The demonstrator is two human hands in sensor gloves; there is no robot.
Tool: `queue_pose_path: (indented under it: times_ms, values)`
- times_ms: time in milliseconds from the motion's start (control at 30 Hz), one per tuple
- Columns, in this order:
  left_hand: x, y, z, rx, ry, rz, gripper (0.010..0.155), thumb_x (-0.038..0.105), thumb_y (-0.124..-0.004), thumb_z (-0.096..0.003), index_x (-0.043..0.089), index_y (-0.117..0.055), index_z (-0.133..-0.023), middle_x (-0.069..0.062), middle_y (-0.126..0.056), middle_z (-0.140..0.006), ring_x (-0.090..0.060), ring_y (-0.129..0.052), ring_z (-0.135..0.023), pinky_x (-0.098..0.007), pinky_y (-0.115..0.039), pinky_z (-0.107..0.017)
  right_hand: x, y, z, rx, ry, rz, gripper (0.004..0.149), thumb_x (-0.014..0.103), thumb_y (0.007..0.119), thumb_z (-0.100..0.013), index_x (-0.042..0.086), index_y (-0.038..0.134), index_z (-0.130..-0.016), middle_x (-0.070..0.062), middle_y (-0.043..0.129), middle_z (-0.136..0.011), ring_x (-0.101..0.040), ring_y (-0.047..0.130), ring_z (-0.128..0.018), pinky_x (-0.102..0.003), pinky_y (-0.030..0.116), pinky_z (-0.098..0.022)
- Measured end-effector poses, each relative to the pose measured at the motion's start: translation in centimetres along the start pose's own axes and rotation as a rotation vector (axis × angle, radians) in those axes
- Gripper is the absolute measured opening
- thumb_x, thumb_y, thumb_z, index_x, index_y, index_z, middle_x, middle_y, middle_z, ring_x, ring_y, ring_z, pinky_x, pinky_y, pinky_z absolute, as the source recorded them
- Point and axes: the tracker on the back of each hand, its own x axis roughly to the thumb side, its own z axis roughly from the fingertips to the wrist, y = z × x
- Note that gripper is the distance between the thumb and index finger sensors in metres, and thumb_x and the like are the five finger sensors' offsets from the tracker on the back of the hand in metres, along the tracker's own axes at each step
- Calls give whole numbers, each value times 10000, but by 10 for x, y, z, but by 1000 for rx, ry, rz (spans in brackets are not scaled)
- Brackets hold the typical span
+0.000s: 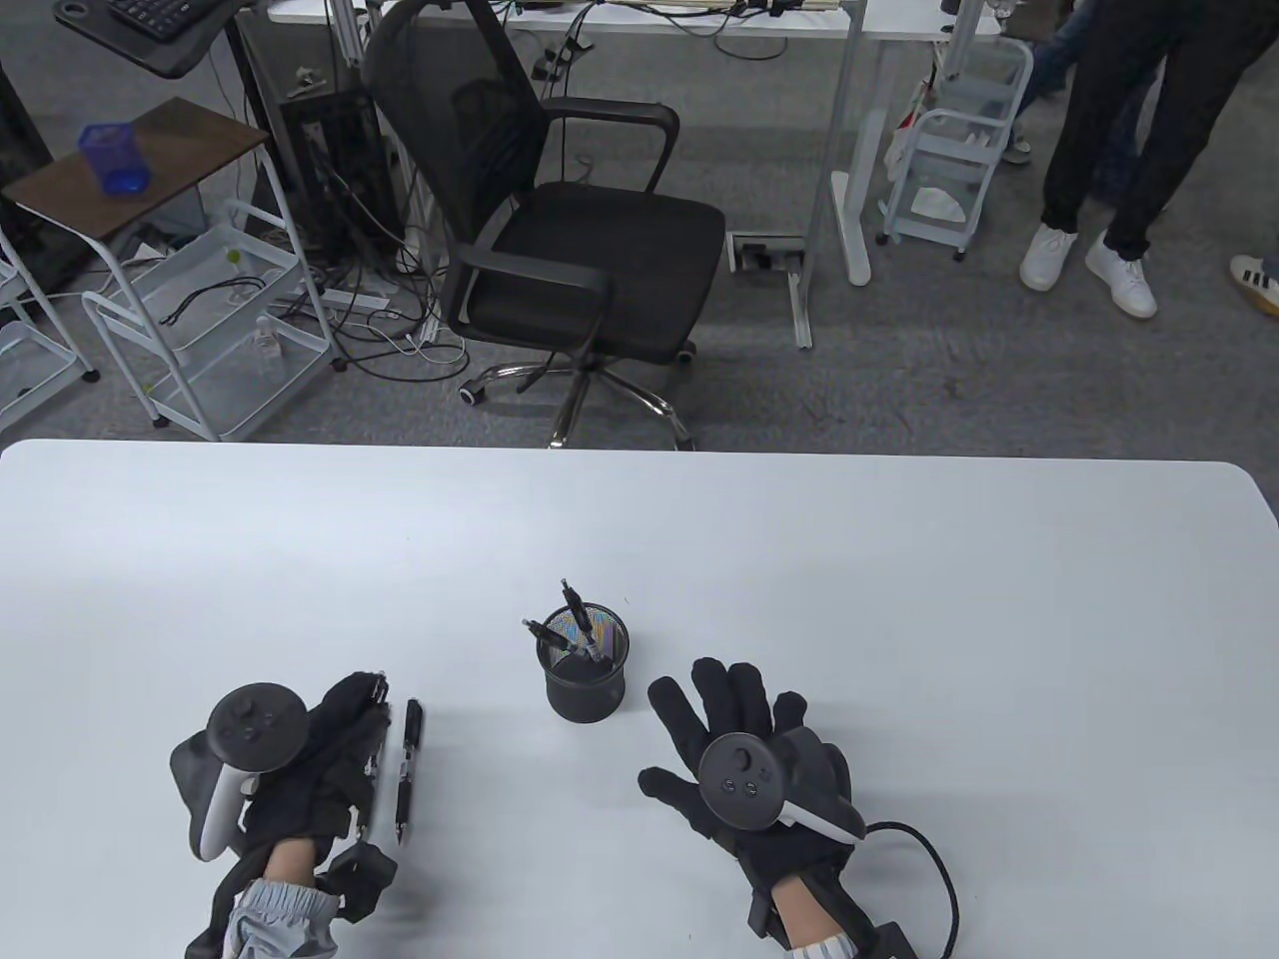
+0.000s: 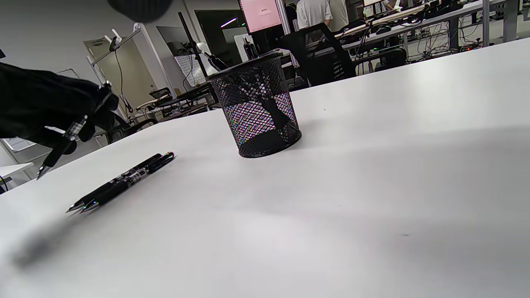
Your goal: Press to open click pens
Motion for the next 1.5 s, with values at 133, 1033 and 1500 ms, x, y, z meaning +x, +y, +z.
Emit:
queue_pose_path:
  times_ms: [133,1033,1500]
  values:
    - [-16,-5,-10,33,99,-128,507,270,-766,-699,80,-639,-1151,-153,-847,-989,-321,-875,-752,-418,-885,-566,1,1,0,5,-1,1,758,516,574,-644,183,227,-1230,-324,60,-1235,-630,64,-1063,-847,69,-625]
    - [-61,-28,-44,-52,258,-224,544,358,-826,-668,169,-652,-1147,-142,-738,-965,-181,-853,-718,-277,-889,-539,0,2,-1,16,9,6,758,516,574,-643,183,228,-1229,-324,61,-1235,-631,66,-1063,-848,69,-622]
    - [-58,-33,-45,-67,246,-279,614,387,-849,-647,160,-613,-1166,-155,-710,-989,-173,-839,-740,-268,-876,-556,-1,1,-1,12,8,4,758,514,574,-645,180,227,-1230,-328,63,-1234,-631,67,-1063,-848,69,-623]
